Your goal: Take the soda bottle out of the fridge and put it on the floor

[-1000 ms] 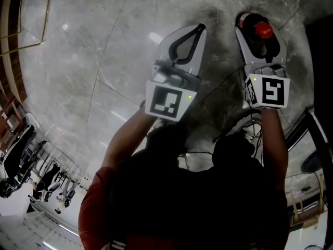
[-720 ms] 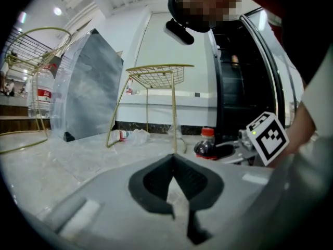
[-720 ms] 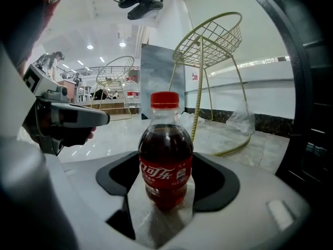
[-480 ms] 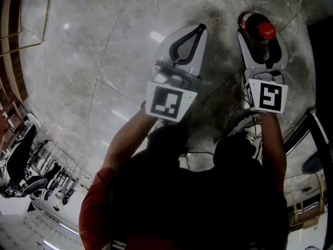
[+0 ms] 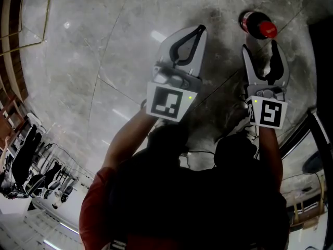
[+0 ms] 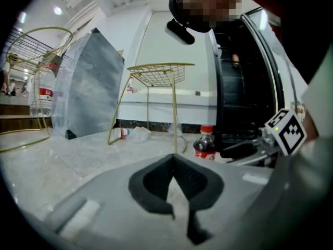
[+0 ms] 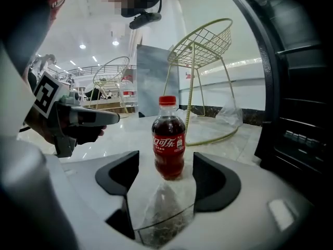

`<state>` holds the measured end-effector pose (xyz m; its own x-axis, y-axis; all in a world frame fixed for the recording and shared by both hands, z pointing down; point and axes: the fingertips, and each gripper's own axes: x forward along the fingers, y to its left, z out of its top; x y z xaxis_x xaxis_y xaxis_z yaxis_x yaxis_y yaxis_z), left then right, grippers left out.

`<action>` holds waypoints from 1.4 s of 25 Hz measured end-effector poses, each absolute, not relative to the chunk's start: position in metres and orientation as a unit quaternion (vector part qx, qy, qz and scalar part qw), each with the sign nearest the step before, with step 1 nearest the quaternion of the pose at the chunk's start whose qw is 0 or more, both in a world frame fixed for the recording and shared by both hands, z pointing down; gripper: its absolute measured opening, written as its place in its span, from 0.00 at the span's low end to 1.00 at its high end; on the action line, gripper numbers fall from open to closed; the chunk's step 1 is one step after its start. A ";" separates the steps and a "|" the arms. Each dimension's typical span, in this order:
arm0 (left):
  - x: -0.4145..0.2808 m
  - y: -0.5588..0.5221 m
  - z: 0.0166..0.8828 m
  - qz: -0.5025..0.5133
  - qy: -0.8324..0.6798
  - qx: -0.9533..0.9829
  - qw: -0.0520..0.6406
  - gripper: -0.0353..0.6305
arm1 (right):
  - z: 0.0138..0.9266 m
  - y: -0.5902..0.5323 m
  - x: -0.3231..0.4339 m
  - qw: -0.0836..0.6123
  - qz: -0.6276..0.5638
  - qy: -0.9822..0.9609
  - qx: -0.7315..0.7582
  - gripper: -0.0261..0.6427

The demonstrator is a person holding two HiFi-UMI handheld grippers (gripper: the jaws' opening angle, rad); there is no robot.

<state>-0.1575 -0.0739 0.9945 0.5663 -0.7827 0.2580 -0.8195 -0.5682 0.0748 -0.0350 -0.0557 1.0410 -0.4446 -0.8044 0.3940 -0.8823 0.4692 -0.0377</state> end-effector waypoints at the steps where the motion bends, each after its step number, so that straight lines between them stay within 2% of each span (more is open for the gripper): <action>1: -0.158 -0.073 0.995 0.099 -0.455 0.880 0.093 0.05 | 1.041 -0.053 -0.034 0.163 0.122 -0.840 0.502 0.50; 15: -0.155 -0.067 0.999 0.105 -0.445 0.884 0.092 0.05 | 1.043 -0.039 -0.042 0.172 0.132 -0.846 0.487 0.50; 29: -0.153 -0.063 0.996 0.102 -0.443 0.886 0.093 0.05 | 1.037 -0.035 -0.042 0.174 0.122 -0.845 0.491 0.07; 35: -0.152 -0.063 0.995 0.100 -0.442 0.887 0.091 0.05 | 1.038 -0.034 -0.043 0.177 0.124 -0.847 0.485 0.04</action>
